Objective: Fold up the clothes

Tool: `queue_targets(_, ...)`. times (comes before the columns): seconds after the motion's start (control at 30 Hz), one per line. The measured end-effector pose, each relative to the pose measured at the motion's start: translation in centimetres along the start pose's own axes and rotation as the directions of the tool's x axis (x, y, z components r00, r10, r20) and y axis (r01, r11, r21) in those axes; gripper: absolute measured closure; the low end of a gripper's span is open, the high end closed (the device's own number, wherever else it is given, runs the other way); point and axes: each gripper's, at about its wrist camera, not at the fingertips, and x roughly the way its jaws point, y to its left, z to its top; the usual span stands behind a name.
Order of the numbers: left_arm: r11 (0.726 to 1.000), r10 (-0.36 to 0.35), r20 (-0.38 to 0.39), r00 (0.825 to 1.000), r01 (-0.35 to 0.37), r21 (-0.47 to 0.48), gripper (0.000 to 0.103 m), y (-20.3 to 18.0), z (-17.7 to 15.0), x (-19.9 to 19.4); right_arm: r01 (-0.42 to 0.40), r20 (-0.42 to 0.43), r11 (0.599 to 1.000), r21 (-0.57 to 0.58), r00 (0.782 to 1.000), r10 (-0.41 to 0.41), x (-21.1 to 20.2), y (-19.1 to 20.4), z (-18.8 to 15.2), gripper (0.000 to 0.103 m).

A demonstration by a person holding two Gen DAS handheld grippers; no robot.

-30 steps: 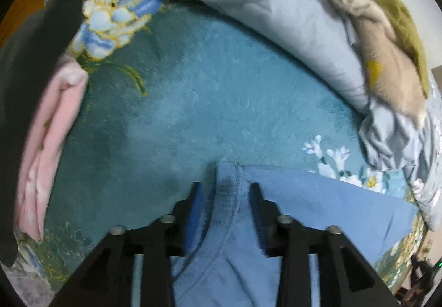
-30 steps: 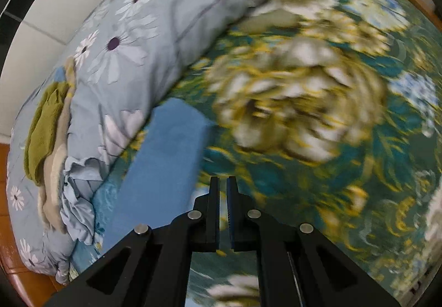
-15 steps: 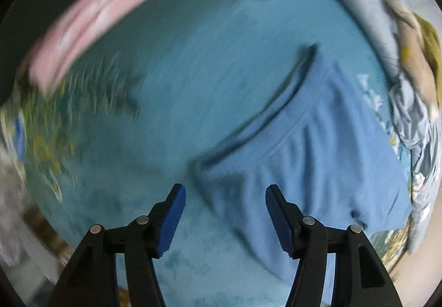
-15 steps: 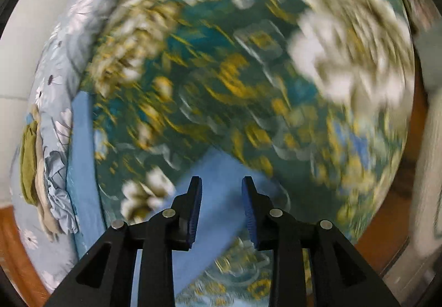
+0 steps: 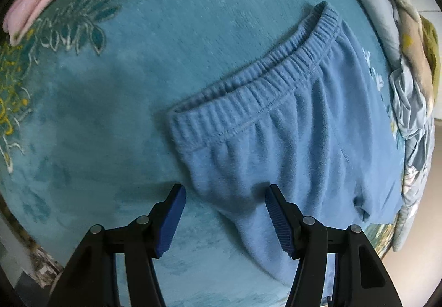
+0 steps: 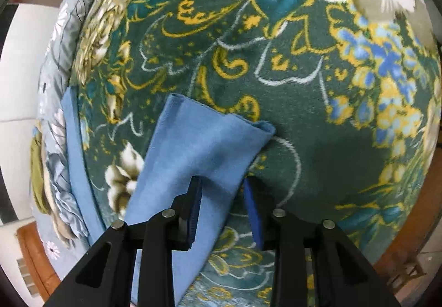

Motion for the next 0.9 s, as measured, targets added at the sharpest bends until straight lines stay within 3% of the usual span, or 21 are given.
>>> queue_targets(0.03,1.0,-0.009,0.003,1.0,0.009,-0.006,0.041,0.0,0.1,0.0,-0.012,0.002,1.0,0.004,1.0,0.012,0.0,0.1,-0.1,0.07)
queue_targets(0.07,1.0,-0.019,0.007,1.0,0.019,-0.012,0.047,0.0,0.1,0.0,-0.024,0.004,1.0,0.007,1.0,0.024,0.0,0.2,-0.2,0.077)
queue_targets(0.13,0.999,-0.044,0.013,0.999,0.044,-0.031,0.062,0.1,0.4,-0.3,-0.06,0.0,0.998,0.024,0.998,0.06,0.0,0.5,-0.4,0.098)
queue_targets(0.23,0.998,-0.042,0.027,0.999,0.043,-0.04,0.088,0.0,1.0,-1.1,-0.092,0.013,0.996,0.004,0.996,0.092,-0.8,1.6,-0.5,0.098)
queue_targets(0.33,0.998,-0.052,0.047,0.998,0.054,-0.033,0.097,-0.2,1.4,-2.5,-0.132,0.03,0.991,-0.025,0.991,0.133,-2.6,2.8,-0.2,0.099)
queue_targets(0.63,0.983,-0.184,0.064,0.981,0.182,0.029,0.098,-1.6,1.5,-9.4,-0.268,0.061,0.956,-0.118,0.959,0.277,-8.8,7.6,-0.5,0.099)
queue_targets(0.77,0.967,-0.252,0.077,0.965,0.249,0.047,0.098,-3.9,2.8,-12.0,-0.311,0.044,0.925,-0.217,0.944,0.327,-9.7,13.5,1.0,0.099)
queue_targets(0.9,0.951,-0.306,0.103,0.947,0.308,-0.005,0.098,-7.0,4.2,-12.2,-0.308,0.027,0.906,-0.29,0.944,0.33,-8.1,20.2,3.3,0.099)
